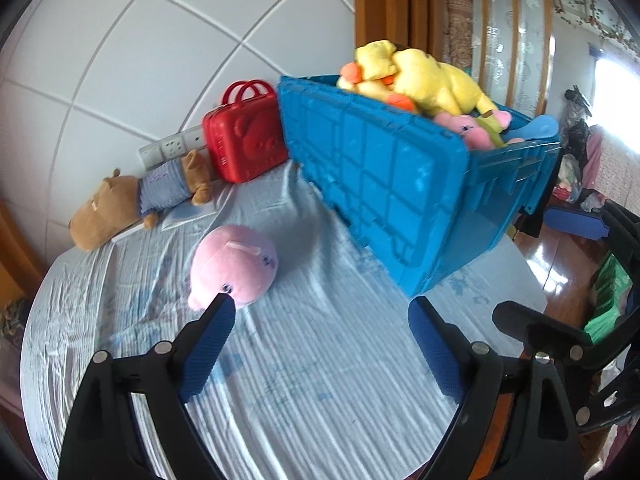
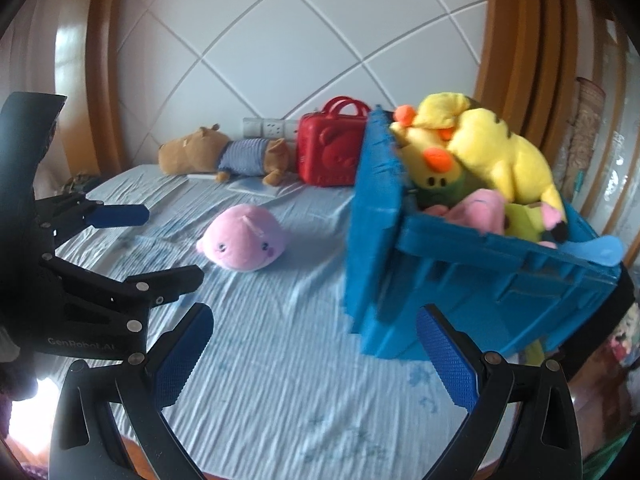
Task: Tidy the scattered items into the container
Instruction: 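Withdraw both tools from the crate toward the round pink pig-head plush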
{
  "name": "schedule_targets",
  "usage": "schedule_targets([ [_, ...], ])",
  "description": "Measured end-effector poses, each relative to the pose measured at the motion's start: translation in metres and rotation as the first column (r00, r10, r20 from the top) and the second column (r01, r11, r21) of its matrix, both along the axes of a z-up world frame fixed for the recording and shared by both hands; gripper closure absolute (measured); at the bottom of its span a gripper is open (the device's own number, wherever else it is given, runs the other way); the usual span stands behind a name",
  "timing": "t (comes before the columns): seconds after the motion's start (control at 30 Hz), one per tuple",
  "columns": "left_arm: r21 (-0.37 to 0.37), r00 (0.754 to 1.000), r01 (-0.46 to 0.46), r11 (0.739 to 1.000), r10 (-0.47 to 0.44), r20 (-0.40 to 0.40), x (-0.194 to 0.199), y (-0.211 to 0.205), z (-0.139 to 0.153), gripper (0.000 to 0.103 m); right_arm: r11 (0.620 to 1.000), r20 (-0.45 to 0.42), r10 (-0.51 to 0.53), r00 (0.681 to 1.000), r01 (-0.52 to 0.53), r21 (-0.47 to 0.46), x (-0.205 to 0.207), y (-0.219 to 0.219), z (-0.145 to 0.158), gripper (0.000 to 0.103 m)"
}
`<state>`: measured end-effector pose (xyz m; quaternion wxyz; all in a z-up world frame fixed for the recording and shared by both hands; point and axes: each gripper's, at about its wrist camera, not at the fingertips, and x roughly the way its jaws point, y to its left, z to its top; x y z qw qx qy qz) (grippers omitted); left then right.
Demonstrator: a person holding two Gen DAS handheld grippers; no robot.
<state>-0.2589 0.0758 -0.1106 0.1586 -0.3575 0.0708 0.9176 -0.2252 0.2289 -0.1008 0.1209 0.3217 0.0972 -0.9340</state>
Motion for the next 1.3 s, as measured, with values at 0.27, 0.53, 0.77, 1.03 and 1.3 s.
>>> schedule_targets([
  [0.27, -0.007, 0.998, -0.069, 0.998, 0.069, 0.015, 0.002, -0.048, -0.009, 0.014, 0.997, 0.014, 0.072, 0.997, -0.072, -0.004, -0.006, -0.047, -0.007, 0.001],
  [0.53, -0.004, 0.994, -0.108, 0.994, 0.108, 0.023, 0.0, -0.085, -0.014, 0.014, 0.994, 0.022, 0.106, 0.994, -0.106, -0.009, -0.013, -0.084, -0.011, 0.001],
  [0.77, -0.002, 0.989, -0.139, 0.99, 0.139, 0.047, -0.003, -0.109, -0.023, 0.014, 0.992, 0.042, 0.124, 0.991, -0.123, -0.012, -0.022, -0.109, -0.018, 0.001],
  [1.03, 0.001, 0.982, -0.177, 0.984, 0.177, 0.072, -0.021, -0.13, -0.032, 0.014, 0.989, 0.074, 0.148, 0.986, -0.148, -0.007, -0.048, -0.129, -0.027, 0.001],
  [1.3, -0.015, 0.968, -0.212, 0.977, 0.213, 0.131, -0.068, -0.142, -0.06, 0.014, 0.985, 0.133, 0.175, 0.976, -0.173, -0.022, -0.102, -0.138, -0.054, 0.001],
])
